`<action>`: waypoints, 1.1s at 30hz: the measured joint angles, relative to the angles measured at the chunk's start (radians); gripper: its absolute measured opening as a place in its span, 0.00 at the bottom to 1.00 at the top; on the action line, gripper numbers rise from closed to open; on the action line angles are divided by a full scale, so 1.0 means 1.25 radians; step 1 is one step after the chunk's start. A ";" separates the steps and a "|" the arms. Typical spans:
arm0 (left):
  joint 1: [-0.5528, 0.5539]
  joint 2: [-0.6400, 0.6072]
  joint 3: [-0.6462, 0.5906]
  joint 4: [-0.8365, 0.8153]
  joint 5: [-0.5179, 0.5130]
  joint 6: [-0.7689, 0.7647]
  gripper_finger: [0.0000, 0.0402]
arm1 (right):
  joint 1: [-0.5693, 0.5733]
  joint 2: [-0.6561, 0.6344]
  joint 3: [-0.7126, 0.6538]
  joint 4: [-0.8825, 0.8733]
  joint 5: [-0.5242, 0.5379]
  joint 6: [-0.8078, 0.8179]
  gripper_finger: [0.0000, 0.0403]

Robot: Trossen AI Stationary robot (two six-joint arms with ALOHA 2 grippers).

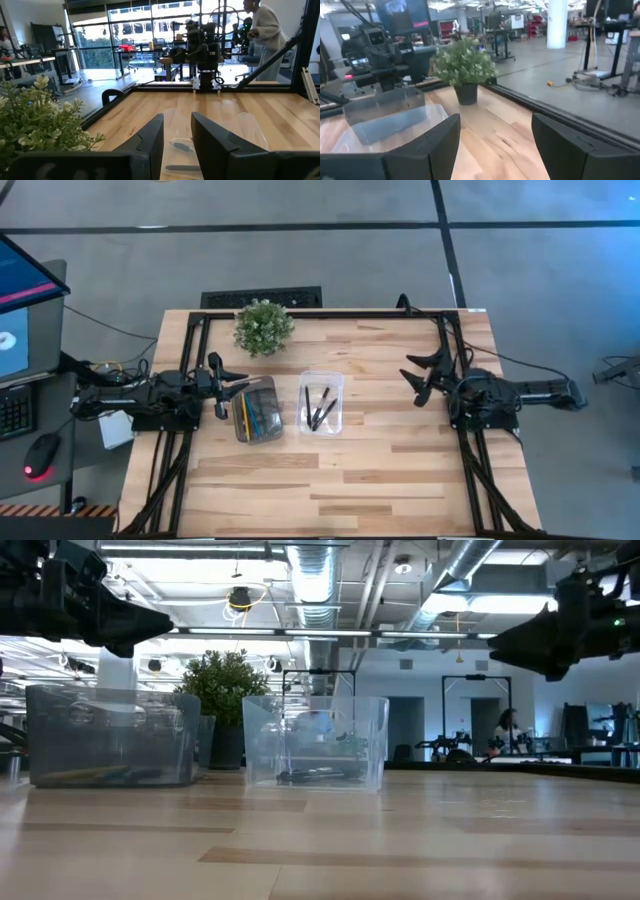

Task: Sort pens & pencils
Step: Return to Home Position

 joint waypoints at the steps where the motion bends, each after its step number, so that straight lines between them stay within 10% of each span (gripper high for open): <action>1: 0.000 0.000 0.000 0.000 0.000 0.000 0.23 | 0.000 -0.022 0.000 -0.008 0.002 0.003 0.66; 33: 0.000 0.000 -0.001 -0.002 0.005 0.000 0.23 | 0.006 -0.080 0.000 -0.009 0.008 -0.078 0.66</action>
